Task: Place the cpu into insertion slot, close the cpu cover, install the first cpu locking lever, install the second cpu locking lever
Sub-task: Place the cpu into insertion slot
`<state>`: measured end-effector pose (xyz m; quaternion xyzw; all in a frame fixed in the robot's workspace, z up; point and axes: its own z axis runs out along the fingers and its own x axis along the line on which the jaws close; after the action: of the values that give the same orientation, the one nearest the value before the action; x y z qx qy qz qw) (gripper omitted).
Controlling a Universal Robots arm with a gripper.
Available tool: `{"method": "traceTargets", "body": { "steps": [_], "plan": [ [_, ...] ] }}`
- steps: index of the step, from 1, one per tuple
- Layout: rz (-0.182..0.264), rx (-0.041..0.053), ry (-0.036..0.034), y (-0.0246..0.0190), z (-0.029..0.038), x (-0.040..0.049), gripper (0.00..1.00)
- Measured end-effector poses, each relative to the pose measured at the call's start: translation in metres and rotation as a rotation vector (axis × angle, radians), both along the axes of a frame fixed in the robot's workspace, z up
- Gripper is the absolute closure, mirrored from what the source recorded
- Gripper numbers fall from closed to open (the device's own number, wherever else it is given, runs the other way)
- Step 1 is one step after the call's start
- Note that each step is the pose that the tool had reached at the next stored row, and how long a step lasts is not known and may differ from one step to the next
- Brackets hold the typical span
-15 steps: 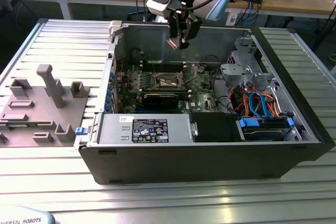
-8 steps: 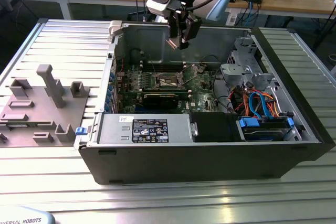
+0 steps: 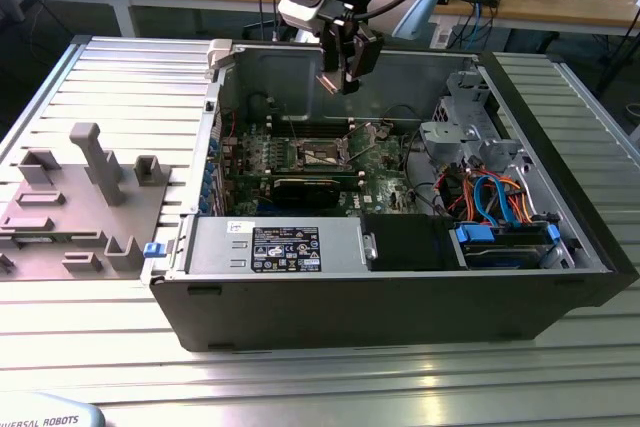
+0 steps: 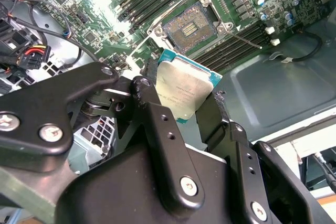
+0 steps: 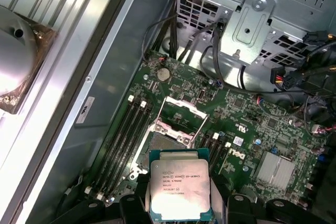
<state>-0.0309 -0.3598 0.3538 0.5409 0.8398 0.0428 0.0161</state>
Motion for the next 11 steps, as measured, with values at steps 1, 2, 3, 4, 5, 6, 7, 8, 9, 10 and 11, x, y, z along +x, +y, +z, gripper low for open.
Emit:
{"method": "traceTargets", "body": {
  "steps": [1, 2, 3, 4, 5, 6, 7, 8, 9, 10, 11],
  "plan": [
    [-0.001, 0.0001, 0.0, 0.0, 0.0, 0.0, 0.46],
    [-0.002, 0.0, 0.0, 0.0, 0.0, 0.0, 0.46],
    [-0.003, 0.0, 0.0, 0.0, 0.0, 0.0, 0.46],
    [-0.004, 0.0, 0.0, 0.0, 0.0, 0.0, 0.46],
    [-0.004, 0.0, 0.0, 0.0, 0.0, 0.0, 0.46],
    [-0.005, 0.0, 0.0, 0.0, 0.0, 0.0, 0.46],
    [-0.006, 0.0, 0.0, 0.0, 0.0, 0.0, 0.46],
    [-0.007, 0.0001, 0.0, 0.0, 0.0, 0.0, 0.46],
    [-0.007, 0.0001, 0.0, 0.0, 0.0, 0.0, 0.46],
    [-0.008, 0.0, 0.0, 0.0, 0.0, 0.0, 0.46],
    [-0.009, 0.0001, 0.0, 0.0, 0.0, 0.0, 0.46]
  ]
}}
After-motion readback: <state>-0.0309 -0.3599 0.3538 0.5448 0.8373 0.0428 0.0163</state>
